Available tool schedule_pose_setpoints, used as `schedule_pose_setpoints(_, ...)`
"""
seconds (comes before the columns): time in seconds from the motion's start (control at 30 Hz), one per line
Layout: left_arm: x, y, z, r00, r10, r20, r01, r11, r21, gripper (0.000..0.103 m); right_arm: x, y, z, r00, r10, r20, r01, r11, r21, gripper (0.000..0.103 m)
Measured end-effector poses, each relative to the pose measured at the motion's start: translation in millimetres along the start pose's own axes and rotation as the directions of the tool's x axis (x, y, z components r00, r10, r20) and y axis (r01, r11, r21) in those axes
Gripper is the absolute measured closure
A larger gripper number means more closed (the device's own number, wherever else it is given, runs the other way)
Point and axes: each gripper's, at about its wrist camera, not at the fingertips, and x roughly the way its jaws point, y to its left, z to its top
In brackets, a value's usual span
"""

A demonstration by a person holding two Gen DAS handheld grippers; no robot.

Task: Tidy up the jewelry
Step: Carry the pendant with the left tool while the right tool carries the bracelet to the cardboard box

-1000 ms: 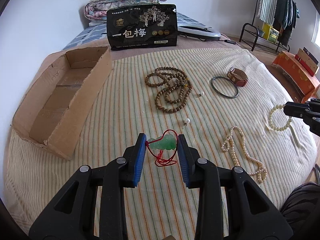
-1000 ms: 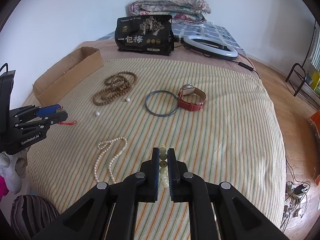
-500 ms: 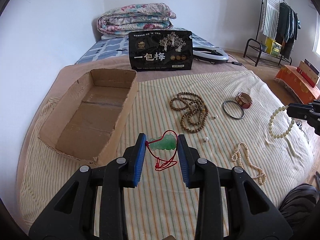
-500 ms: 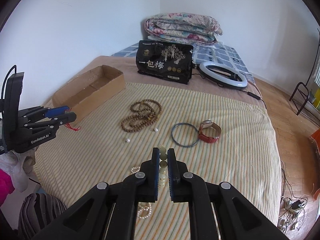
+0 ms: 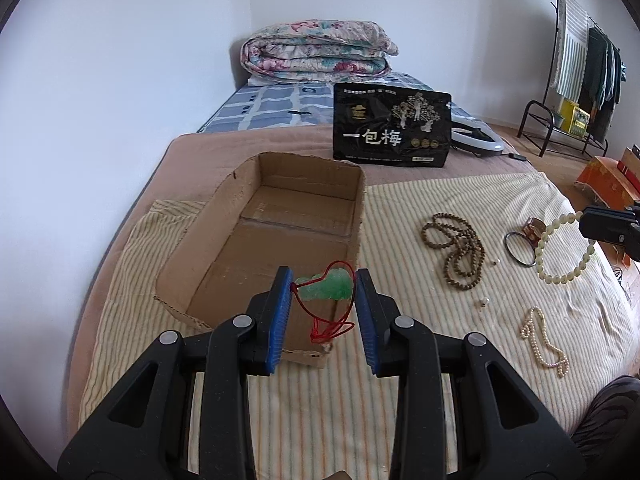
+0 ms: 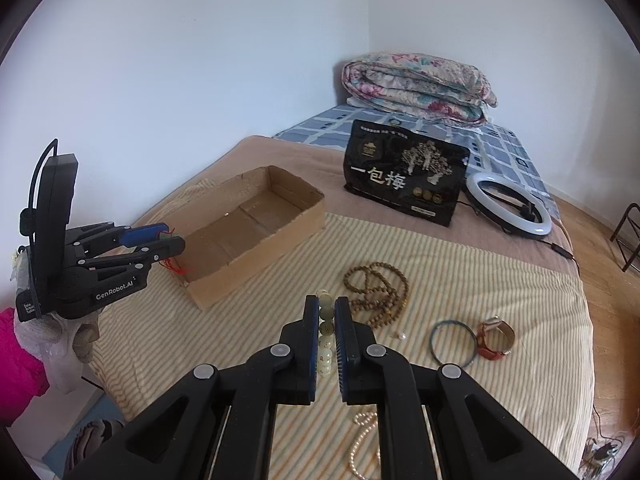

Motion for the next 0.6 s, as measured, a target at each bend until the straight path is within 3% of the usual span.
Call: schedule_pose_setpoints(0.6,29.0,64.3,5.1,0.999,0.033,-0.023,-0.034,0.997,-0.065,0.071,82.5,67.6,70.1,0.994,0.106,-0.003,-0.106,0.992,-0.073,0.098)
